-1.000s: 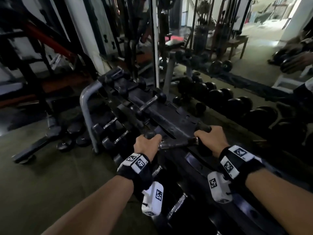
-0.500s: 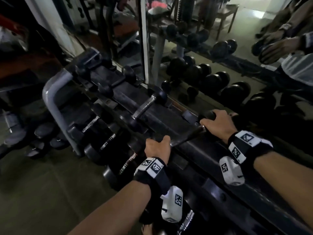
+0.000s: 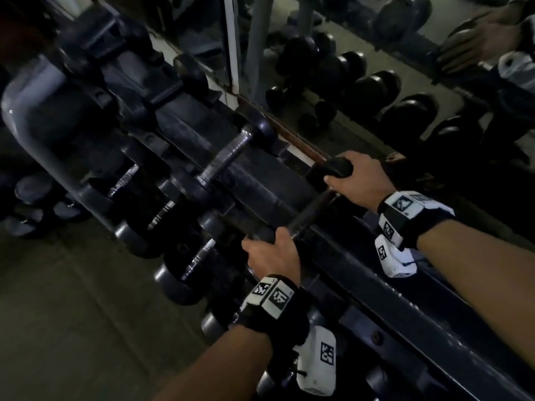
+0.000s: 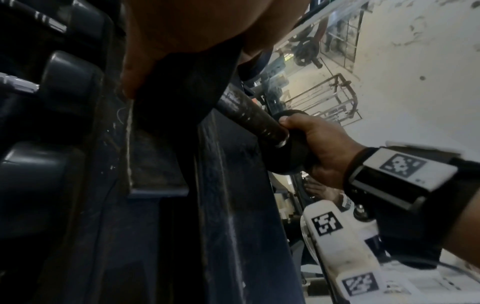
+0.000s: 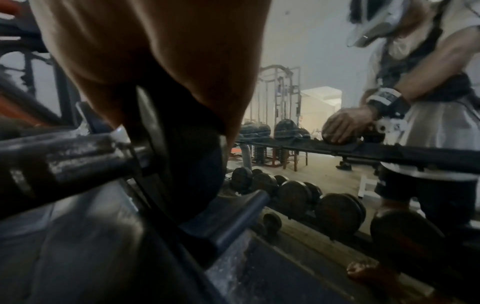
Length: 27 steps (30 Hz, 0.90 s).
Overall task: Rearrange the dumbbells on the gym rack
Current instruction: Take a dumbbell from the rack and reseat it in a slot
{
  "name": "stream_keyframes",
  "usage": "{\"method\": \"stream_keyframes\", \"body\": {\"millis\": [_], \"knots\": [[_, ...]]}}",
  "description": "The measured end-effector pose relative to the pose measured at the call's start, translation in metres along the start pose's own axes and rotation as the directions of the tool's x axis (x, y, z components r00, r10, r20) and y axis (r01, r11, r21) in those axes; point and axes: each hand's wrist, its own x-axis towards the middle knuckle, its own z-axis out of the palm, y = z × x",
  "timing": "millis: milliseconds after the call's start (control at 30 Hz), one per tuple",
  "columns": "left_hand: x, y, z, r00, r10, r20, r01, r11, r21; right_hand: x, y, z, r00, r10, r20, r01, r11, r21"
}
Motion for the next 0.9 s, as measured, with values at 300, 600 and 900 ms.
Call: {"method": "stream_keyframes", "body": {"millis": [300,600,900], "knots": [[-0.008,-0.001,-0.003,0.999,0.051,-0.013,-0.051,0.999,-0.008,0.000,0.000,-0.002,0.999,-0.036,0.016,0.037,0.999,-0.036],[-0.019,-0.027,-0.008,0.997,0.075,-0.013,-0.076,0.997,-0.025,-0.013,0.002,0.005,0.998,-0.062,0.022,0.063,0.995,-0.077],[-0.015,-0.030,-0.024,0.988,0.129,0.088,-0.137,0.987,0.086,-0.024,0.001,0.004,1.000,-0.027,0.016,0.027,1.000,-0.008]]}}
